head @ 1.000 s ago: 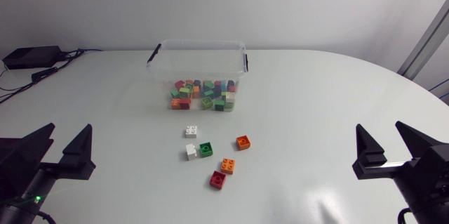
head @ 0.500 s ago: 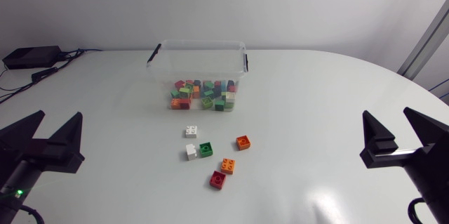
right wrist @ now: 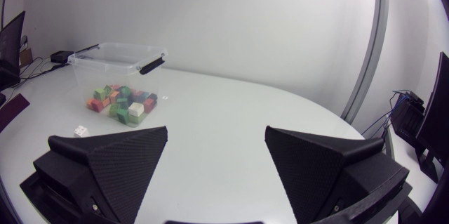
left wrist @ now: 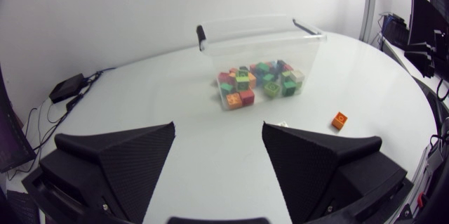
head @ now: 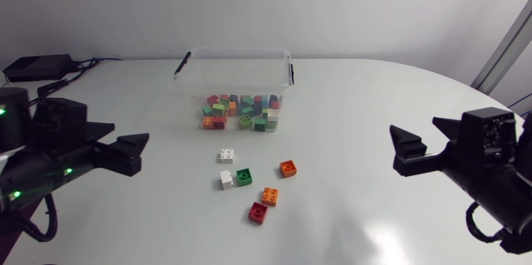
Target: Place the duplo bricks in the container
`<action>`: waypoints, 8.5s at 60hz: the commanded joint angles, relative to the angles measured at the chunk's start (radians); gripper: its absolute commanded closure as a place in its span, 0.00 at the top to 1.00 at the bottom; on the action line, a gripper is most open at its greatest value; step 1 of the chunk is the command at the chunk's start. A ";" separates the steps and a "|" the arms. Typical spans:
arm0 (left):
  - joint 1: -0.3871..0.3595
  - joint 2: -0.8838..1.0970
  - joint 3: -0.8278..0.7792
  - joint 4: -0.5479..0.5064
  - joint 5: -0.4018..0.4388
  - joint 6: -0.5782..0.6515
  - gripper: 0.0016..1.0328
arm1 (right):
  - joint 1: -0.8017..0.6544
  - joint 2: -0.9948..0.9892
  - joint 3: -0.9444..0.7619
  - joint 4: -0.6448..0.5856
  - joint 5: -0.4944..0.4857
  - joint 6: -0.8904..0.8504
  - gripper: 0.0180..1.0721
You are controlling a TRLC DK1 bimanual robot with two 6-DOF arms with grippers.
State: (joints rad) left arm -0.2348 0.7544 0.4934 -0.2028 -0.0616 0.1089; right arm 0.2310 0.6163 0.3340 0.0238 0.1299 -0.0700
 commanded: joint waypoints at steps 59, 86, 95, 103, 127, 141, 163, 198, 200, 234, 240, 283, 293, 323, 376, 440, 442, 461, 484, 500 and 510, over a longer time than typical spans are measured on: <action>-0.195 0.901 0.393 -0.173 0.310 0.675 0.82 | 0.188 0.711 0.402 -0.418 -0.108 -0.054 0.95; -0.170 1.048 0.465 -0.178 0.437 0.805 0.58 | 0.284 0.856 0.473 -0.407 -0.104 -0.050 0.95; -0.163 1.102 0.508 -0.210 0.441 0.808 0.45 | 0.311 0.887 0.499 -0.403 -0.099 -0.045 0.95; -0.163 1.137 0.527 -0.213 0.442 0.805 0.40 | 0.327 0.948 0.527 -0.398 -0.101 -0.021 0.95; -0.113 1.074 0.553 -0.305 0.467 0.793 0.34 | 0.355 1.142 0.691 -0.421 -0.107 0.019 0.91; -0.066 0.928 0.553 -0.345 0.496 0.788 0.34 | 0.350 1.258 0.778 -0.441 -0.145 0.078 0.88; -0.003 0.775 0.663 -0.337 0.563 0.690 0.34 | 0.363 1.332 0.810 -0.423 -0.150 0.102 0.49; 0.054 1.013 0.916 -0.006 0.528 0.362 0.36 | 0.347 1.145 0.859 -0.467 -0.150 0.079 0.28; 0.061 1.042 0.945 -0.003 0.516 0.350 0.36 | 0.347 1.132 0.867 -0.469 -0.150 0.079 0.28; 0.092 1.048 0.906 0.226 0.345 0.262 0.96 | 0.353 1.085 1.088 -0.441 -0.147 0.062 0.29; 0.111 0.953 0.826 0.233 0.345 0.264 0.96 | 0.353 1.108 1.145 -0.418 -0.147 0.059 0.29; 0.048 0.563 0.382 0.115 0.454 0.463 0.95 | 0.344 1.499 1.583 -0.351 -0.150 0.029 0.35; 0.023 0.642 0.370 0.054 0.468 0.589 0.95 | 0.338 1.633 1.748 -0.441 -0.113 0.009 0.94; 0.011 0.993 0.422 0.074 0.496 0.911 0.95 | 0.337 1.191 1.277 -0.413 -0.142 -0.076 0.95; -0.035 1.307 0.702 -0.142 0.597 1.065 0.38 | 0.490 1.192 0.784 -0.372 -0.374 -0.389 0.95; 0.120 0.746 0.619 -0.351 0.671 0.951 0.34 | 0.459 1.487 1.036 -0.506 -0.478 -0.792 0.68; 0.123 0.746 0.628 -0.351 0.671 0.946 0.34 | 0.455 1.487 1.033 -0.507 -0.483 -0.797 0.60; 0.115 0.800 0.697 -0.130 0.677 0.746 0.34 | 0.419 1.464 1.017 -0.524 -0.515 -0.786 0.30; 0.091 1.030 0.949 0.013 0.626 0.514 0.34 | 0.376 1.251 0.962 -0.550 -0.559 -0.709 0.30; 0.051 1.149 1.019 0.171 0.457 0.393 0.64 | 0.337 1.136 0.979 -0.536 -0.575 -0.636 0.30; 0.051 1.208 1.053 0.224 0.335 0.368 0.95 | 0.309 1.105 1.039 -0.535 -0.578 -0.577 0.30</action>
State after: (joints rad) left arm -0.1875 1.9266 1.5066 -0.0013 0.3031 0.5167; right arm 0.5518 1.7424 1.3323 -0.5156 -0.4419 -0.6884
